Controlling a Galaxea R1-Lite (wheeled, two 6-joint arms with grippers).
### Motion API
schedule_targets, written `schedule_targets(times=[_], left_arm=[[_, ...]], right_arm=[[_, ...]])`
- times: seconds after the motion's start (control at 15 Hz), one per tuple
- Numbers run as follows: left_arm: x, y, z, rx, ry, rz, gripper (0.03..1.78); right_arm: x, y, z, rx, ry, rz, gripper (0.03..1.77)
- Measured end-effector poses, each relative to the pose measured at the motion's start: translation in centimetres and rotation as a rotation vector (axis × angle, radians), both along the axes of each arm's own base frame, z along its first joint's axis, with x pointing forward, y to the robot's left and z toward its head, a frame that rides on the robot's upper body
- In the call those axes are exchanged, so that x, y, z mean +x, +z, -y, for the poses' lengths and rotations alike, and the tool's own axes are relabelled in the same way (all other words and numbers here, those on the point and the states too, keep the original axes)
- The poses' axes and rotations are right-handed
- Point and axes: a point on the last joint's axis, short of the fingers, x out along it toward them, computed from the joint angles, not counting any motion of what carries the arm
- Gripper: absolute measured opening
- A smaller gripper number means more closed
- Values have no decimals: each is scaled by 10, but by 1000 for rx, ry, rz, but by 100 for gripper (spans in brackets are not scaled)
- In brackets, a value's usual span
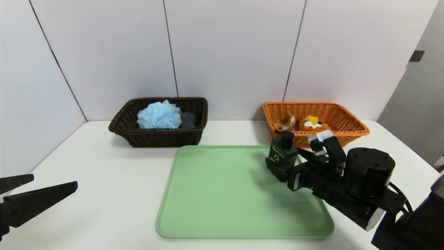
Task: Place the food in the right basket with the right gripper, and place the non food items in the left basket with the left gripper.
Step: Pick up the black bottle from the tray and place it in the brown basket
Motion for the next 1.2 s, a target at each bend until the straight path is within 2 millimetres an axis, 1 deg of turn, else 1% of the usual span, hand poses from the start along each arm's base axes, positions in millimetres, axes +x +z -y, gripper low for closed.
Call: schedule_targets(times=[0.33,0.4,0.47,0.6,0.8,0.87,1.2], left_arm=[[0,0,0,0,-2,0,169],[0,-1,0,0,-2,-2,169],[0,-1,0,0,-2,-2,169],[0,-1,0,0,-3,-3,169],[1,-1,0,0,-4,-4,169],[1,-1,1,0,-4,-4,169],[1,-1,0,1,-4,-7,169]], right_arm=[[15,-6,-9,0,2,7,171],[17,-7,-10,-1,2,5,161],[19,-8,-11,1,1,6,143],[21,-9,-12,5,2,12,112],[23,-11,-12,5,1,11,80],[23,-12,-13,3,1,10,64],[23,-13,-14,7,5,16,63]])
